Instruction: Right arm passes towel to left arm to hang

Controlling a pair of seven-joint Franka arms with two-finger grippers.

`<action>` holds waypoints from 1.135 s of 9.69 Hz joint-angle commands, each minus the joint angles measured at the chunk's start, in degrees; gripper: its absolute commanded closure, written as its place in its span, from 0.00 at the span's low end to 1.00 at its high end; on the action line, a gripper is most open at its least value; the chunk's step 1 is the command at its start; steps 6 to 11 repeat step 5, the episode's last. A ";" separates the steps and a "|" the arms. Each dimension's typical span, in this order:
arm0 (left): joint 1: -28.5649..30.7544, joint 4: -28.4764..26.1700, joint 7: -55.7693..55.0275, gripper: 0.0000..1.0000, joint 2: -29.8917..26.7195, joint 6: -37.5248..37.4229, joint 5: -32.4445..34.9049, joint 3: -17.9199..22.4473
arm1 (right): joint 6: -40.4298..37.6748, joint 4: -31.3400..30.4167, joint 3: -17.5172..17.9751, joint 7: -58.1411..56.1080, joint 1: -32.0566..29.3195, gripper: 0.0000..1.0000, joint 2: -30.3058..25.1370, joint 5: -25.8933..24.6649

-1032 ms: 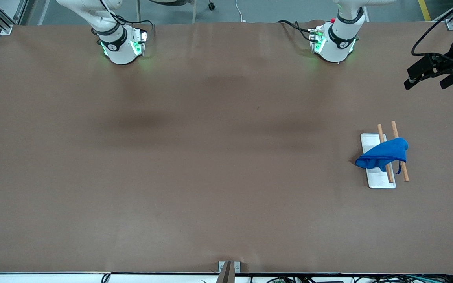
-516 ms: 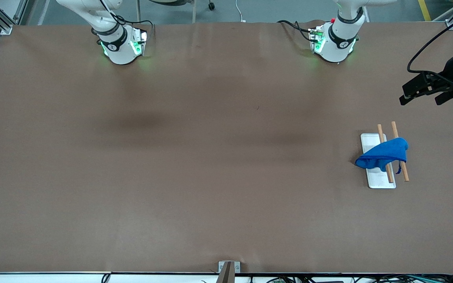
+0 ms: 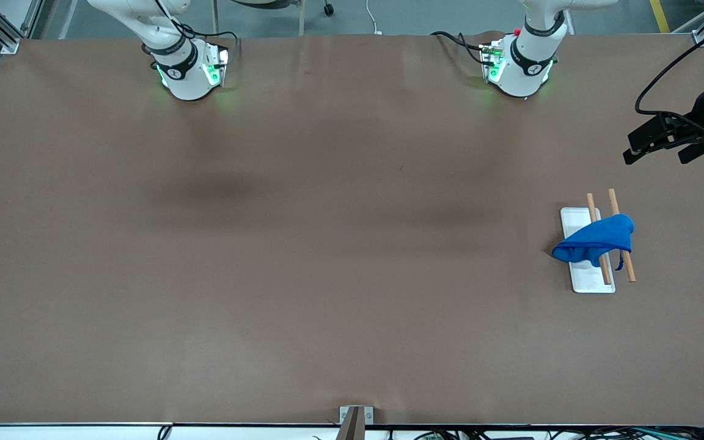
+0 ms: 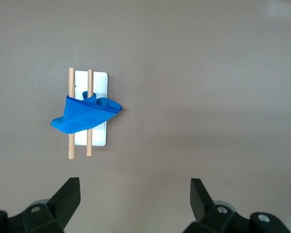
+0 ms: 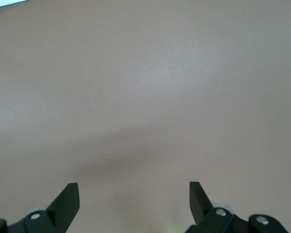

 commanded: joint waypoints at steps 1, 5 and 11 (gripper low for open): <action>-0.48 -2.27 0.75 0.00 -0.73 -0.32 0.64 0.70 | -0.57 0.58 0.50 -0.05 -0.81 0.00 0.21 -0.41; -0.22 -2.27 2.77 0.00 -0.64 -0.32 1.52 0.62 | -0.57 0.58 0.50 -0.05 -0.81 0.00 0.21 -0.41; -0.22 -2.27 2.77 0.00 -0.64 -0.32 1.52 0.62 | -0.57 0.58 0.50 -0.05 -0.81 0.00 0.21 -0.41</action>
